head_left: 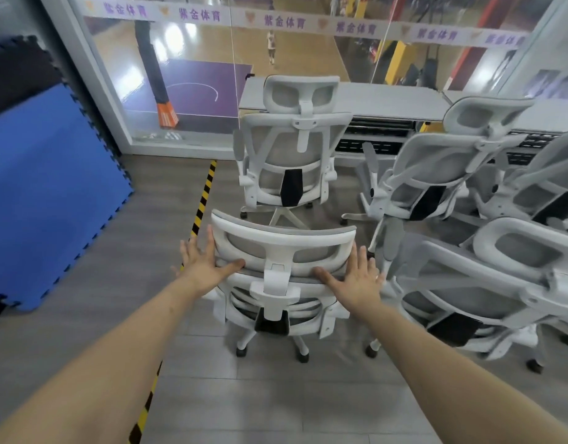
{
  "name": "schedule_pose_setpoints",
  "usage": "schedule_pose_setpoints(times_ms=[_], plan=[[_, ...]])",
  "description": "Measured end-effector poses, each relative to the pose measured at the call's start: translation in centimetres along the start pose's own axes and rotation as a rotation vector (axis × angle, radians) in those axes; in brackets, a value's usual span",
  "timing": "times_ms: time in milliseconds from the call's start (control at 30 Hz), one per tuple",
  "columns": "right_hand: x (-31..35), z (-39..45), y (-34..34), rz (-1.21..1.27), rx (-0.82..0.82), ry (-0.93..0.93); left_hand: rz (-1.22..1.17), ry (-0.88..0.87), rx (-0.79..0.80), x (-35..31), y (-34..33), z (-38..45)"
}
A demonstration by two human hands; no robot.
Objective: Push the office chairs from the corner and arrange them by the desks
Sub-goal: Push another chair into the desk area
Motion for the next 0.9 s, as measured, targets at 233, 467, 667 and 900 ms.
schedule_pose_setpoints(times_ms=[233,467,667,900], plan=[[0.8,0.4,0.0,-0.019,-0.009,-0.034,0.016,-0.038,0.032,-0.4,0.7,1.7],[0.1,-1.2,2.5,-0.043,-0.016,0.01,-0.094,-0.152,-0.017,-0.2,3.4,0.3],[2.4,-3.6,9.2,-0.146,-0.219,0.082,-0.015,-0.338,-0.378,-3.7,10.9,-3.8],[6.4,-3.9,15.4,-0.065,-0.371,0.121,0.225,-0.5,-0.345,-8.7,15.5,-4.1]])
Point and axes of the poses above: each hand's wrist, its own z-axis towards the middle knuckle, its own y-axis out of the back of the hand, x = y × z, the point moved 5 cm from there along z, towards the middle knuckle, and after that the axes turned 2 degrees about -x, right-handed, at the moved point
